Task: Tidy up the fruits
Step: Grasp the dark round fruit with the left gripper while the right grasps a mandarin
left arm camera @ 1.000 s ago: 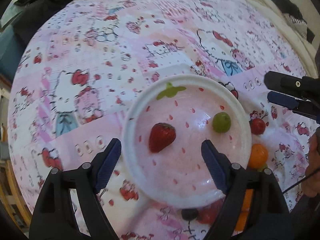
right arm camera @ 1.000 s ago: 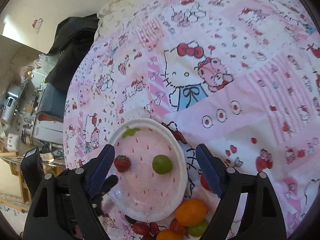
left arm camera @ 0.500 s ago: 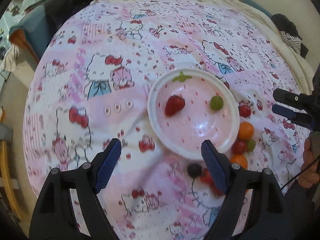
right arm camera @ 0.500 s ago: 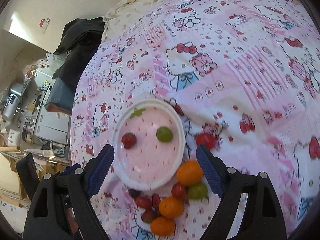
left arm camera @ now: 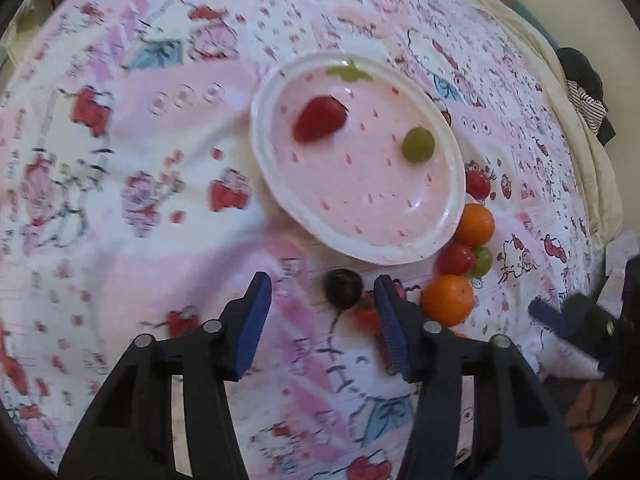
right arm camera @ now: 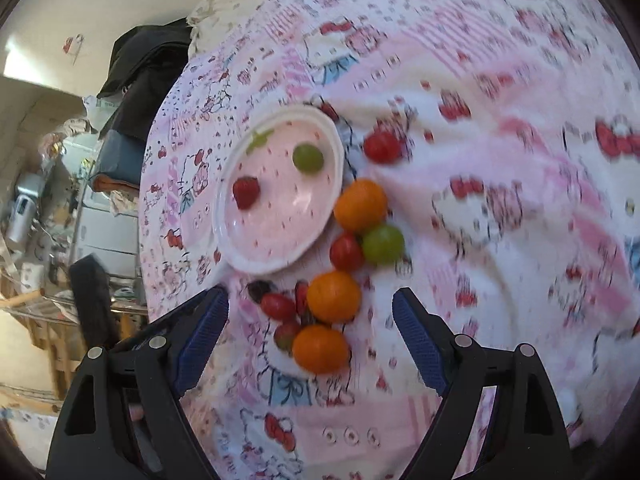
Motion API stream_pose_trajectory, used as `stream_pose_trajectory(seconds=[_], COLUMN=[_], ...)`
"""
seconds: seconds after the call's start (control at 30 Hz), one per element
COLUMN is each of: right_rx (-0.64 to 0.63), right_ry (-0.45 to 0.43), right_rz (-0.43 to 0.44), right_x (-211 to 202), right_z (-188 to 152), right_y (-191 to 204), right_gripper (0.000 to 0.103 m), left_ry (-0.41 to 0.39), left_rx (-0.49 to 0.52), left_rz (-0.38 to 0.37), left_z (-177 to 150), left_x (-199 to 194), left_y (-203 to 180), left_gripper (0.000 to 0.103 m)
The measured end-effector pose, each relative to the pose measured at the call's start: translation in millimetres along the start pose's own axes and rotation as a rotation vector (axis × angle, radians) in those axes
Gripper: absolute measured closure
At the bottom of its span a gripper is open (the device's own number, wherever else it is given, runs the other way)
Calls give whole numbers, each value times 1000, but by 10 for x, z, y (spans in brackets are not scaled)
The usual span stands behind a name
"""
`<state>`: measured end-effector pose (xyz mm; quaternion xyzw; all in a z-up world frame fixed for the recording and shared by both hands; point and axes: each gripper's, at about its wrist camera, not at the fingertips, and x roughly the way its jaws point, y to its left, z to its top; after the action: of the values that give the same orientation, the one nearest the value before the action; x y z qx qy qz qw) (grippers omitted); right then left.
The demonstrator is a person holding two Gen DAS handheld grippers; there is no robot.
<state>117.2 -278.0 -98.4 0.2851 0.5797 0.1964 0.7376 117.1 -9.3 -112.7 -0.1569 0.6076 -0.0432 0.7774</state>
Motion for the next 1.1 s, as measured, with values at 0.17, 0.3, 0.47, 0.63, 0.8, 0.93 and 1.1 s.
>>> stream_pose_trajectory(seconds=[0.17, 0.3, 0.47, 0.63, 0.8, 0.93, 1.1], right_rx=[42, 39, 23, -66, -134, -228, -252], right_ry=[-3, -1, 32, 108, 225, 257, 234], right_rz=[33, 18, -52, -90, -126, -184, -163], right_x=[-36, -7, 113, 294, 622, 791, 699], right_z=[-36, -15, -24, -106, -256, -350, -379], right_y=[-58, -66, -88, 24, 119, 228, 236], right_gripper=[16, 17, 17, 27, 44, 57, 59], left_ry=[65, 79, 91, 72, 41, 26, -11], left_rx=[-40, -23, -1, -5, -7, -13, -11], left_rz=[3, 29, 12, 25, 31, 38, 44], left_z=[29, 1, -26, -54, -96, -149, -190], left_x=[261, 337, 357, 240, 88, -15, -170], left_y=[-41, -71, -84, -14, 87, 155, 190], left_gripper=[66, 69, 84, 84, 84, 84, 84])
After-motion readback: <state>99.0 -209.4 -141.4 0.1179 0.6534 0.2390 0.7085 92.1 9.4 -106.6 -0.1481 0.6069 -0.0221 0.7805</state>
